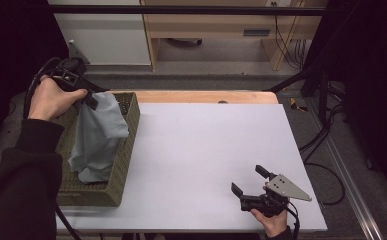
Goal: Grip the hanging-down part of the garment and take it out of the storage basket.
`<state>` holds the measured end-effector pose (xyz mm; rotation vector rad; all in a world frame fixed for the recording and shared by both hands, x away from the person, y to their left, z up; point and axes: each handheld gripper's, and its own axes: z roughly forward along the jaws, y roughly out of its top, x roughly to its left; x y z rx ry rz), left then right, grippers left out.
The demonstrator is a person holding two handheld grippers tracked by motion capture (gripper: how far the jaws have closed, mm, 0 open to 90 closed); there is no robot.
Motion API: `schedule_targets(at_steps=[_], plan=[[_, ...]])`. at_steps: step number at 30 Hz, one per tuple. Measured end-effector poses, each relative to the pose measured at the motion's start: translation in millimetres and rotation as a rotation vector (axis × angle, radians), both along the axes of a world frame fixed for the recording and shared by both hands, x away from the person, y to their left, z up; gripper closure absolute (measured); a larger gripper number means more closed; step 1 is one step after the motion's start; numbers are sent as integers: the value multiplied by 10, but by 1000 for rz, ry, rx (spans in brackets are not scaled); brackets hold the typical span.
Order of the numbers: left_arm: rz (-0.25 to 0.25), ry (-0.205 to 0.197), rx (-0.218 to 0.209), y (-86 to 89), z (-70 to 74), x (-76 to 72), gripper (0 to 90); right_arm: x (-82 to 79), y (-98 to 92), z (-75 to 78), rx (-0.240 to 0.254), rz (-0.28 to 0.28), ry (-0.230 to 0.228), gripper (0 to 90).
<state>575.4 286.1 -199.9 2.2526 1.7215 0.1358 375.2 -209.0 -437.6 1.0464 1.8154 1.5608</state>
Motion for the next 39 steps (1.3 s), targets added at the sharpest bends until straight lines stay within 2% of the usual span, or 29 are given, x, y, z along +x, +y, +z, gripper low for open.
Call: schedule_targets(at_steps=[10, 18, 25, 34, 39], plan=[[-1, -1, 4, 16, 42, -28, 827, 7, 4, -3, 0, -1, 6, 3], [-11, -31, 11, 3, 131, -88, 828, 17, 14, -12, -9, 8, 9, 4], [-17, -59, 18, -6, 277, -144, 828, 28, 27, -6, -9, 13, 8, 4], [-26, -122, 9, -13, 591, -273, 830, 35, 35, 11, -11, 20, 6, 4], [-29, -138, 11, -16, 711, -314, 830, 38, 41, 22, -6, 25, 1, 4]])
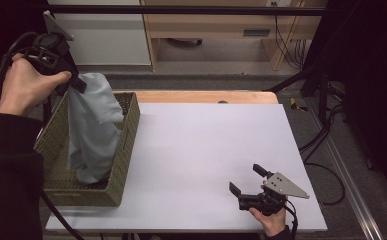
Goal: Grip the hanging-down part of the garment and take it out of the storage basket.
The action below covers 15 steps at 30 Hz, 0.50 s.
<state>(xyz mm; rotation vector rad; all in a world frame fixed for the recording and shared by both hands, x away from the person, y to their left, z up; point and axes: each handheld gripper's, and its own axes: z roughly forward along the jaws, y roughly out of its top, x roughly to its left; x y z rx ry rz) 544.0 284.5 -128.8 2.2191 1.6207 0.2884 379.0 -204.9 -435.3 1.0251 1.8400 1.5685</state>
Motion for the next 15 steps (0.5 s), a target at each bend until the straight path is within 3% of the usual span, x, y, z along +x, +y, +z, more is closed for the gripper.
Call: schedule_targets(at_steps=[15], plan=[[2, -47, 2, -39, 268, -66, 831, 69, 132, 99, 13, 38, -17, 5]])
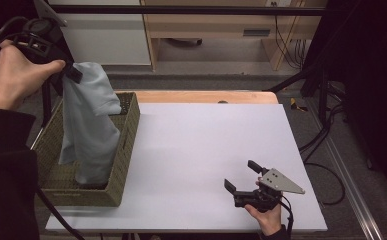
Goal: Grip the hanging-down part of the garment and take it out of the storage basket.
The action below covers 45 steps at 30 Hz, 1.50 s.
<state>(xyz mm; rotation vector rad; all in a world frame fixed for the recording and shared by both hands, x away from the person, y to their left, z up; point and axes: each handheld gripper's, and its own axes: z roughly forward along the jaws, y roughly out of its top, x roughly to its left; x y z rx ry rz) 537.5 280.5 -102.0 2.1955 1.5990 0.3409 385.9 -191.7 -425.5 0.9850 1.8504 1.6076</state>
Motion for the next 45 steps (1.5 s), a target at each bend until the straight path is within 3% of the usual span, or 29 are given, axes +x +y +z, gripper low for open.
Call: schedule_targets(at_steps=[9, 15, 28, 29, 41, 45], plan=[[-7, 0, 1, -68, 73, 5, 831, 105, 260, 180, 27, 64, -29, 13], [-9, 7, 10, -82, 52, 20, 831, 224, 559, 249, 26, 132, -32, 18], [-3, 24, 14, -42, 3, 38, 831, 509, 1304, 369, 44, 249, -18, 38], [-3, 24, 14, -42, 3, 38, 831, 521, 1360, 380, 63, 256, 5, 38], [-5, 27, 18, -70, -10, 58, 832, 727, 1876, 478, 68, 315, 0, 45], [-9, 24, 17, -71, -9, 60, 831, 755, 2048, 502, 73, 340, 16, 53]])
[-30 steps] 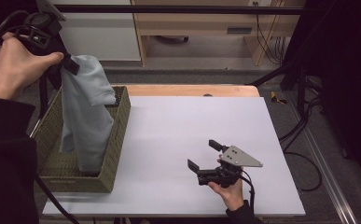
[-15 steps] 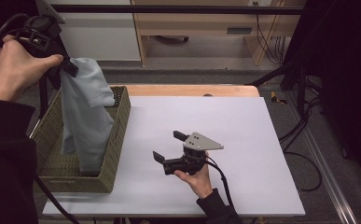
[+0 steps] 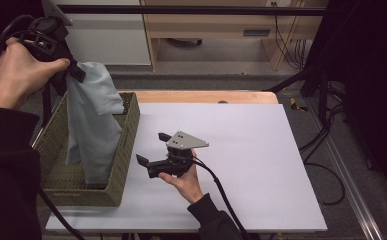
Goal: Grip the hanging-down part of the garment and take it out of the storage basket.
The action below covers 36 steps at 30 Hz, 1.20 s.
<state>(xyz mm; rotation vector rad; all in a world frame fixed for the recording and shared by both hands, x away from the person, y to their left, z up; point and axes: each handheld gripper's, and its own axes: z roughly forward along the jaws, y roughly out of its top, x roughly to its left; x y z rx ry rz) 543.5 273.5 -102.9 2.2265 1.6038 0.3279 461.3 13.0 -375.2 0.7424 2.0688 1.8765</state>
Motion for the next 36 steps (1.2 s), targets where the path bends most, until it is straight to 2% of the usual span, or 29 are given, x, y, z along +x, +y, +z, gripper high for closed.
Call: schedule_targets(at_steps=[1, 2, 5, 7, 9, 15, 18, 31, 36], plan=[[3, 2, -1, 2, -1, 1, 831, 15, 42, -3, -6, 5, -13, 56], [5, 3, 3, 4, -2, 2, 831, 12, 73, 1, -5, 5, 0, 62], [6, 2, 5, 3, -5, -1, 831, 42, 162, -17, -5, 20, -5, 64], [6, 2, 7, 5, -7, -2, 831, 63, 268, -46, 3, 36, 24, 68], [4, 4, 6, 7, -7, 1, 831, 84, 337, -74, -2, 44, 18, 69], [6, 7, 5, 12, -10, 9, 831, 109, 528, -98, -37, 62, 31, 76], [3, 9, 6, 5, -5, 9, 831, 120, 631, -96, -48, 69, 13, 79], [4, 23, 14, 16, -11, 35, 831, 170, 1060, -142, -81, 79, 32, 104], [3, 22, 12, 27, -7, 28, 831, 183, 1216, -163, -123, 61, 31, 125]])
